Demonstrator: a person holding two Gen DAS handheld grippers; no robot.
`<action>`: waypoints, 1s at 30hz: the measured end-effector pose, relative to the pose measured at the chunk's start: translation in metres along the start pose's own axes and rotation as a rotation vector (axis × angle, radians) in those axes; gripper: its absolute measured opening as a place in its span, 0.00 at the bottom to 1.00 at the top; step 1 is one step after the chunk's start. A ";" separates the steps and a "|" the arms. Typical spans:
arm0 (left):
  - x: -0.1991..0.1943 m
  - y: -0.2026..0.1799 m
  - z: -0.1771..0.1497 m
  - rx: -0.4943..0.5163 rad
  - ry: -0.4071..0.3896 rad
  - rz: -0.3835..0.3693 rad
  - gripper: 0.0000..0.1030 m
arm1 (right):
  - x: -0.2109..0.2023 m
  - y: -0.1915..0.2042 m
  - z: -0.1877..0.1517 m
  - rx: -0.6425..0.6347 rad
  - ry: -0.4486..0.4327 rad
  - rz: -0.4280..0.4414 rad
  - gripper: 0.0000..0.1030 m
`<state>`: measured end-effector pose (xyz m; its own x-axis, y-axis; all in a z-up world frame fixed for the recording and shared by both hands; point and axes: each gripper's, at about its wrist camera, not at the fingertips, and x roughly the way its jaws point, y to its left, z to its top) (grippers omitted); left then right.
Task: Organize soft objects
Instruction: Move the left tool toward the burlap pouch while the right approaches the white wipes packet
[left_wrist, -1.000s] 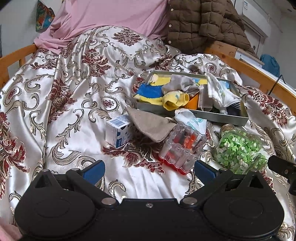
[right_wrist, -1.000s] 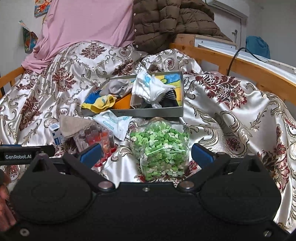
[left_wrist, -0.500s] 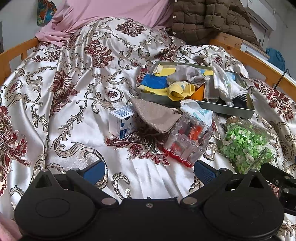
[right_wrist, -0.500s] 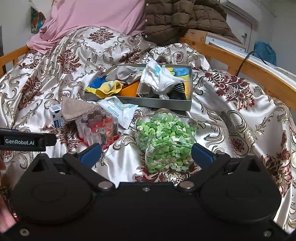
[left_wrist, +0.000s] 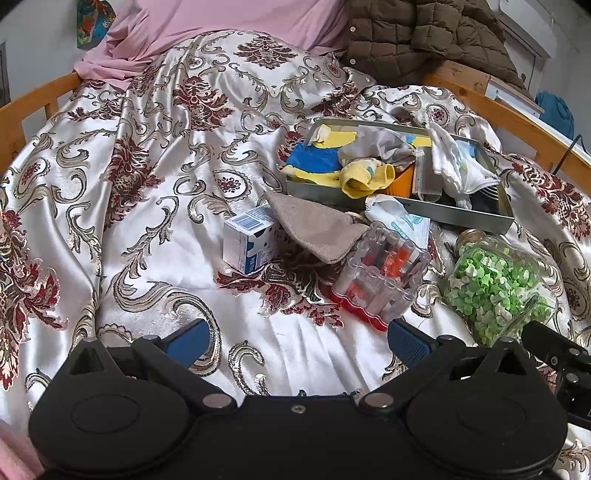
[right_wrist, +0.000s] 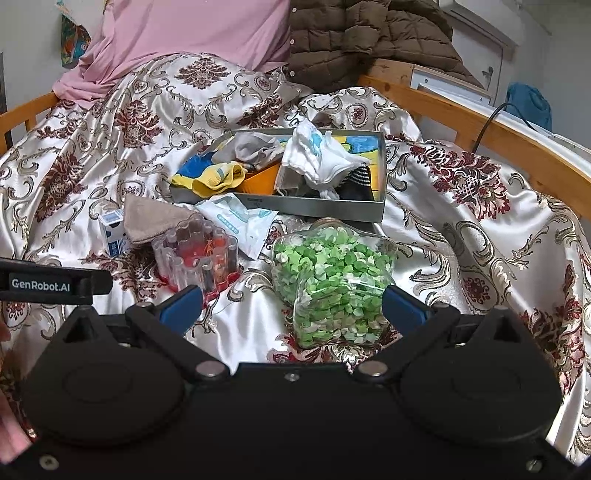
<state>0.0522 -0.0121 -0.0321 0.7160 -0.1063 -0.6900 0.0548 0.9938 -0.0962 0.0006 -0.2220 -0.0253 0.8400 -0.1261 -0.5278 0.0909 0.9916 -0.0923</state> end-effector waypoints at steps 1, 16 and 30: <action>-0.001 0.002 0.001 -0.008 0.000 0.001 0.99 | -0.001 -0.001 0.000 0.008 -0.008 0.003 0.99; 0.027 0.024 0.046 -0.073 0.129 -0.032 0.99 | 0.016 0.007 0.009 0.039 -0.046 0.046 0.99; 0.087 0.032 0.077 -0.042 0.204 -0.091 0.99 | 0.068 0.034 0.041 -0.177 -0.114 0.053 0.99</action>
<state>0.1698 0.0126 -0.0400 0.5535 -0.2042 -0.8075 0.0810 0.9781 -0.1918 0.0826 -0.1953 -0.0295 0.8972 -0.0595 -0.4376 -0.0420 0.9749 -0.2186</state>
